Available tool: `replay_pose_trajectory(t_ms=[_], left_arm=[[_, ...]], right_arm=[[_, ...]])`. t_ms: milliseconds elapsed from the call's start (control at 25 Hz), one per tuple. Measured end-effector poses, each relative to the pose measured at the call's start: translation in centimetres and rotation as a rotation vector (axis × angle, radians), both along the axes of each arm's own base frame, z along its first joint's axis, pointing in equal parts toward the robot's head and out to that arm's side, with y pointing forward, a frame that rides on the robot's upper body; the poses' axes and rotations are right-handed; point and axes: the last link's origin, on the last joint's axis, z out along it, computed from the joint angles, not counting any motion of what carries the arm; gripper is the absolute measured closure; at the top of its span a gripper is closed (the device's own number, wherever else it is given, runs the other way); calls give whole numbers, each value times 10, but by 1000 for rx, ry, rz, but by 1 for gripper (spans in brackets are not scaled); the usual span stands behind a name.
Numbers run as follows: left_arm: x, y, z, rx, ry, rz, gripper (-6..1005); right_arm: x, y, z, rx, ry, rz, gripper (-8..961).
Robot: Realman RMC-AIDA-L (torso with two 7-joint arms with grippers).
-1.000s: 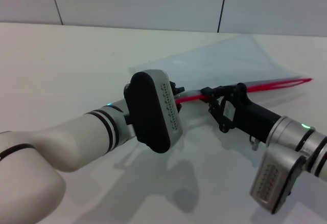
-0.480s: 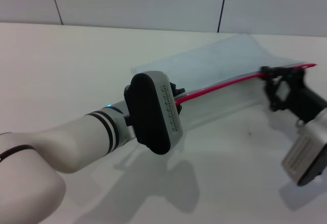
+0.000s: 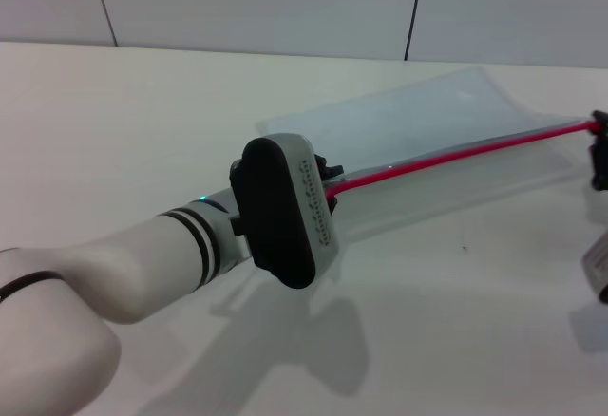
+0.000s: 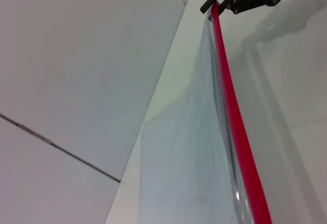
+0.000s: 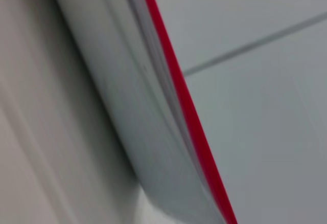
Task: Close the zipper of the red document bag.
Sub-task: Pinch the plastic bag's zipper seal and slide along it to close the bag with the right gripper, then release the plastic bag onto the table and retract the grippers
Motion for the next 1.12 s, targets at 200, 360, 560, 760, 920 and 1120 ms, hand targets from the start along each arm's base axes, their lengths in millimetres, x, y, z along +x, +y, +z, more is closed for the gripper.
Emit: replay_pose_trajectory(t_ms=[200,360,560,760,920,1120], left_arm=[[-1,0,0,1,-1,1,936],[-2,2,0,14,-21,-2,935],[-3,6,8,69,-139,13,892],[-7,16,33,203,-362,55,678],[-14,18,49,309,-493,67,509],[-28,18,72,432,-696,72,415]], right_arm=[[3,2,13,94,63,-34,849],[-3,-2,17,168,151,-12,727],[-13,-10,21,263,371,15,600],[-14,-17,23,244,736,-6,480],[-17,-22,28,167,963,15,338],[-24,-34,40,79,1141,110,177]])
